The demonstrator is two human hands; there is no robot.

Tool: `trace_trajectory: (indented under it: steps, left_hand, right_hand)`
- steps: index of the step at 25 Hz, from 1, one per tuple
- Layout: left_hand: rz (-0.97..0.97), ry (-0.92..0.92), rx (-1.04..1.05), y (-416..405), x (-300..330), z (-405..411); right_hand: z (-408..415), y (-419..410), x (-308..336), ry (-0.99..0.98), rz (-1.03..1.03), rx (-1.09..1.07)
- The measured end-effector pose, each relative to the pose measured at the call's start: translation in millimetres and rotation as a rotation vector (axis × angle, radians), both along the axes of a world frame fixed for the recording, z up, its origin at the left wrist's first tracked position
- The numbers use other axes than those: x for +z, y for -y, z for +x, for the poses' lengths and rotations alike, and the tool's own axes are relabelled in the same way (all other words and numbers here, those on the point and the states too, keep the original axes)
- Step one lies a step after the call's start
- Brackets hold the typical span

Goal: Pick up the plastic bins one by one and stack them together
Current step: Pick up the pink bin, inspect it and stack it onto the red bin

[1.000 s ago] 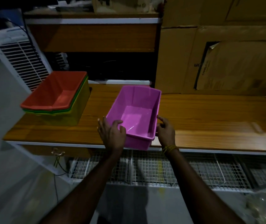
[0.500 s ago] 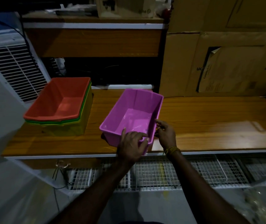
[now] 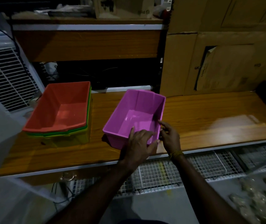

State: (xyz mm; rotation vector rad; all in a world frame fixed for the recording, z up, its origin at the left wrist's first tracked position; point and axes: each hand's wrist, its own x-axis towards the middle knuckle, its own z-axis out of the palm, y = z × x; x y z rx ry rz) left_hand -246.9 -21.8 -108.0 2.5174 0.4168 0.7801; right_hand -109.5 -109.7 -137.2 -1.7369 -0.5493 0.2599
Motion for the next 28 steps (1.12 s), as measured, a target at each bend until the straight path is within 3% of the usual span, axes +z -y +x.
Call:
trace_trajectory:
  steps: [5, 9, 16, 21, 24, 28]
  left_hand:
    - [0.087, -0.058, -0.023, -4, -8, -4]
    - [0.062, 0.012, -0.052, -22, -12, -13]
    - [0.041, 0.126, 0.051, -60, -20, -37]
    - [0.020, 0.140, 0.300, -72, -24, -40]
    - [0.051, 0.059, 0.494, -67, -16, -28]
    - [0.086, -0.022, 0.411, -47, -15, 4]
  right_hand:
    - [-13, 9, 6, 0.400, -0.290, -0.001]
    - [-12, 8, 17, 0.566, -0.497, -0.054]
    - [13, -7, 18, 0.637, -0.492, -0.052]
    - [36, -10, 25, 0.685, -0.489, -0.055]
    - [38, -11, 29, 0.622, -0.479, -0.028]
    - [32, -4, 29, 0.592, -0.442, -0.009]
